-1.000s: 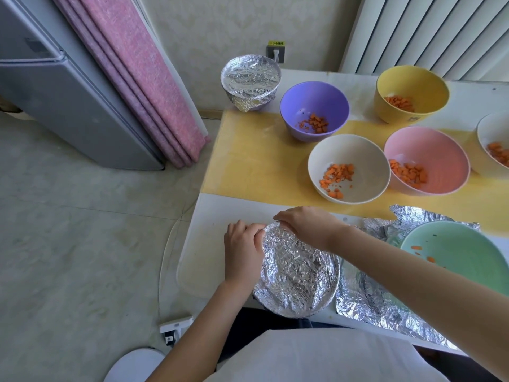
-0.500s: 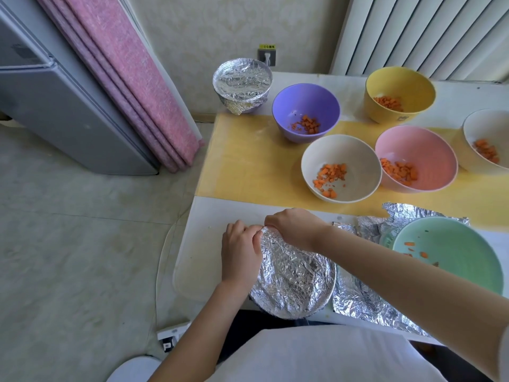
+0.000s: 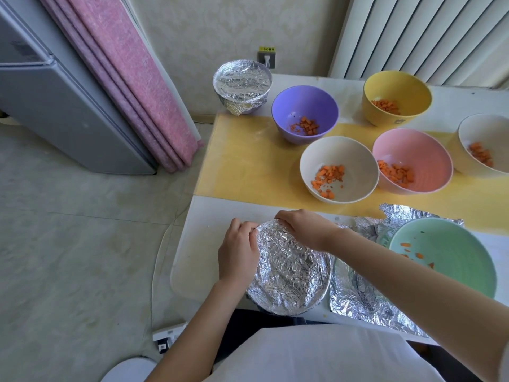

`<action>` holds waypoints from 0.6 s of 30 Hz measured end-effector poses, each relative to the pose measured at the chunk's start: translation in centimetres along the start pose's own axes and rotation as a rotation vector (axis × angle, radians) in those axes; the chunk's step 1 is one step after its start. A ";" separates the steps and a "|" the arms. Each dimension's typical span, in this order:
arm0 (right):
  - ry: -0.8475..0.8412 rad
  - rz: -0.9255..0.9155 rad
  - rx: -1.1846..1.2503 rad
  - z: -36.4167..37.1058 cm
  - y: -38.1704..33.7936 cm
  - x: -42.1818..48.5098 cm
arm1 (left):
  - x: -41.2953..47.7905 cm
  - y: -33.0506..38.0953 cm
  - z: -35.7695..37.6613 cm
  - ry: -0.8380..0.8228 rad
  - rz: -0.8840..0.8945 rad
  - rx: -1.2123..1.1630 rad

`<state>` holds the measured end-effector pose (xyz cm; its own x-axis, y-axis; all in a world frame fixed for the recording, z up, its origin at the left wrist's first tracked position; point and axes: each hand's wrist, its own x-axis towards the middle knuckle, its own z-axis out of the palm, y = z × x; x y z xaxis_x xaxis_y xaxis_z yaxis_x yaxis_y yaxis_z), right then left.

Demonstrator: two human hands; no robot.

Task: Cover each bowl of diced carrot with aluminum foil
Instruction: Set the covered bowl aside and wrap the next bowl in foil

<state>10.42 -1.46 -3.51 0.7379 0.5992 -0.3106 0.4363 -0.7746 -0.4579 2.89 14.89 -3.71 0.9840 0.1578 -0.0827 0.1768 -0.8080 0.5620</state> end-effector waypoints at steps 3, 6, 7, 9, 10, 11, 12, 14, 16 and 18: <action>-0.013 -0.027 -0.139 -0.2 -0.5 0.1 | 0.0 0.0 -0.2 -0.007 -0.014 -0.049; 0.038 -0.132 -0.211 0.1 -1.2 0.4 | 0.1 0.0 -0.4 0.004 0.004 -0.082; 0.044 -0.166 -0.212 0.2 -1.5 0.6 | 0.1 0.0 -0.4 0.007 0.000 -0.087; 0.012 -0.187 -0.228 0.3 -2.5 1.1 | 0.1 0.0 -0.5 0.003 -0.016 -0.079; -0.008 -0.178 -0.248 0.2 -2.9 1.3 | 0.1 -0.1 -0.5 0.002 -0.016 -0.066; -0.020 -0.173 -0.277 0.0 -3.2 1.5 | 0.1 -0.2 -0.5 0.004 -0.007 -0.051; -0.027 -0.178 -0.311 -0.1 -3.4 1.5 | 0.0 -0.2 -0.6 0.009 0.010 -0.038; -0.020 -0.188 -0.342 -0.2 -3.5 1.4 | -0.1 -0.4 -0.6 0.017 0.045 -0.012; -0.011 -0.177 -0.310 0.0 -3.2 1.3 | -0.2 -0.3 -0.5 0.022 0.064 -0.001; -0.026 -0.142 -0.224 0.4 -2.3 1.2 | -0.3 -0.3 -0.5 0.025 0.070 0.001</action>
<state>10.08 1.17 -3.20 0.6491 0.7076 -0.2791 0.6397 -0.7064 -0.3030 2.55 15.34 -3.48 0.9931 0.1152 -0.0225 0.1077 -0.8180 0.5650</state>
